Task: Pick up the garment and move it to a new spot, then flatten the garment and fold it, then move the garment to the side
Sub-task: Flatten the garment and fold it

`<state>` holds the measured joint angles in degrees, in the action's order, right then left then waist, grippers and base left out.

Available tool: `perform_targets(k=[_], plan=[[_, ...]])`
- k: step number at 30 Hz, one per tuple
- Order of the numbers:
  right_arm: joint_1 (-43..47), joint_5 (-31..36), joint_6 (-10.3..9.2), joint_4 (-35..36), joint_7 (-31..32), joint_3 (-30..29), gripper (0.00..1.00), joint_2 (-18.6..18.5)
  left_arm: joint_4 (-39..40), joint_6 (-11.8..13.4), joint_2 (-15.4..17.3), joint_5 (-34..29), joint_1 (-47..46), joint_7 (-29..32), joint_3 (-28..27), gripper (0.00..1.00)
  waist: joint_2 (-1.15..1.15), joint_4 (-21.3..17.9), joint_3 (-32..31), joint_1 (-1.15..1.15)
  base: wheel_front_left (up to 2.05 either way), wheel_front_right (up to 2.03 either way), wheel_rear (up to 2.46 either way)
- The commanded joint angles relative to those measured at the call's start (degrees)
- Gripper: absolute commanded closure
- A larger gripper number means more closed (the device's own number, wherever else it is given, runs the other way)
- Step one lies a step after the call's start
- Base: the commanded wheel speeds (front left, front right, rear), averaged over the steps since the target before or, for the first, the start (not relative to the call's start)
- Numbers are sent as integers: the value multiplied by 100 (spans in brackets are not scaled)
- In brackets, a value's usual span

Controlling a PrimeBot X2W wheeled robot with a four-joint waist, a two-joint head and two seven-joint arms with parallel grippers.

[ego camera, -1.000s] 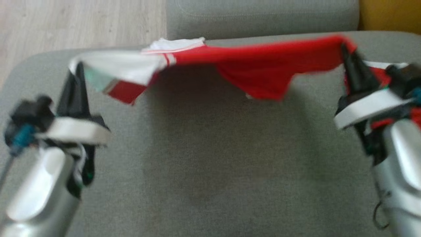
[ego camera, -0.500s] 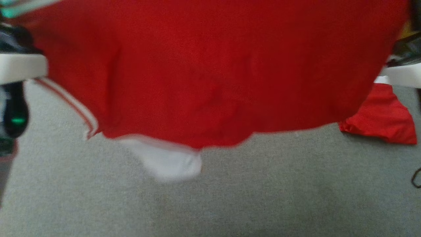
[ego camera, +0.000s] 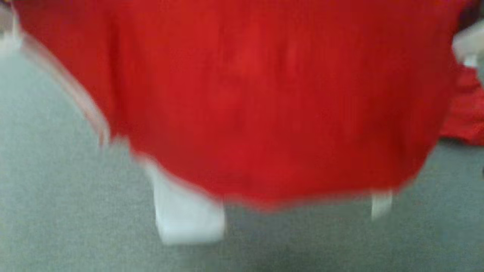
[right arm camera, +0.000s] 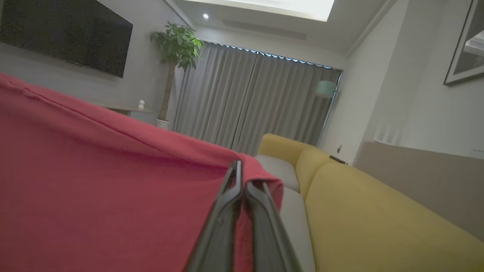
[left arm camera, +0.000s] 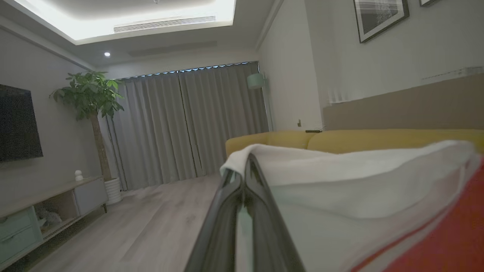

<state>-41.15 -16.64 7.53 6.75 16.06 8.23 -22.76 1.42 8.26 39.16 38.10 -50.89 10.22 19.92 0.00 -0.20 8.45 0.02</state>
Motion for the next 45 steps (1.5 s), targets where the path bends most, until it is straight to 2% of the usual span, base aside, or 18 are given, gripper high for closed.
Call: perform_targets(k=[1,4,8,11,16,19,24,30,32,35,41,45], plan=[[-666,-5,-4,-192,-116,120,100,-128,-296,-113,170,-142,-753,-45,-194,100,0,85,536,-2,0,0,0],[-1748,90,-4,-1348,-546,439,100,-156,-1502,-398,-107,-413,-1739,-263,46,100,0,148,854,-2,0,0,0],[-3127,465,-4,-2898,-1392,429,100,69,-2910,-563,-438,-801,-3042,-851,172,100,0,245,1136,-2,0,0,0],[-3747,775,-4,-3817,-2009,430,100,210,-3709,-701,-685,-1022,-3662,-1319,321,100,0,336,1223,-2,0,0,0],[-3793,948,-4,-5045,-2586,698,100,421,-4669,-1085,-1144,-1078,-3821,-1842,604,100,0,433,1280,-2,0,0,0],[-3553,903,-4,-5604,-2773,784,100,436,-5074,-1260,-1356,-1128,-3545,-2087,833,100,0,489,1294,-2,0,0,0],[-2904,764,-4,-6294,-2852,1303,100,412,-5488,-1417,-1524,-1226,-2723,-2359,1195,100,0,560,1183,-2,0,0,0],[-2182,329,-4,-6653,-2735,1923,100,276,-5650,-1523,-1531,-1221,-1637,-2457,1533,100,0,615,859,-2,0,0,0],[-1879,94,-4,-6646,-2610,2259,100,216,-5644,-1550,-1504,-1132,-1198,-2466,1646,100,0,624,684,-2,0,0,0],[-1355,-444,-4,-6345,-2206,3059,100,-56,-5339,-1570,-1351,-909,-394,-2271,2080,100,0,620,368,-2,0,0,0],[-753,-1508,-4,-5512,-1469,4030,100,-765,-4127,-1573,-686,-236,490,-1557,2795,100,0,634,-45,-2,0,0,0],[-413,-2179,-4,-4873,-1053,4490,100,-1224,-3246,-1573,-148,92,931,-1105,3023,100,0,634,-299,-2,0,0,0]])
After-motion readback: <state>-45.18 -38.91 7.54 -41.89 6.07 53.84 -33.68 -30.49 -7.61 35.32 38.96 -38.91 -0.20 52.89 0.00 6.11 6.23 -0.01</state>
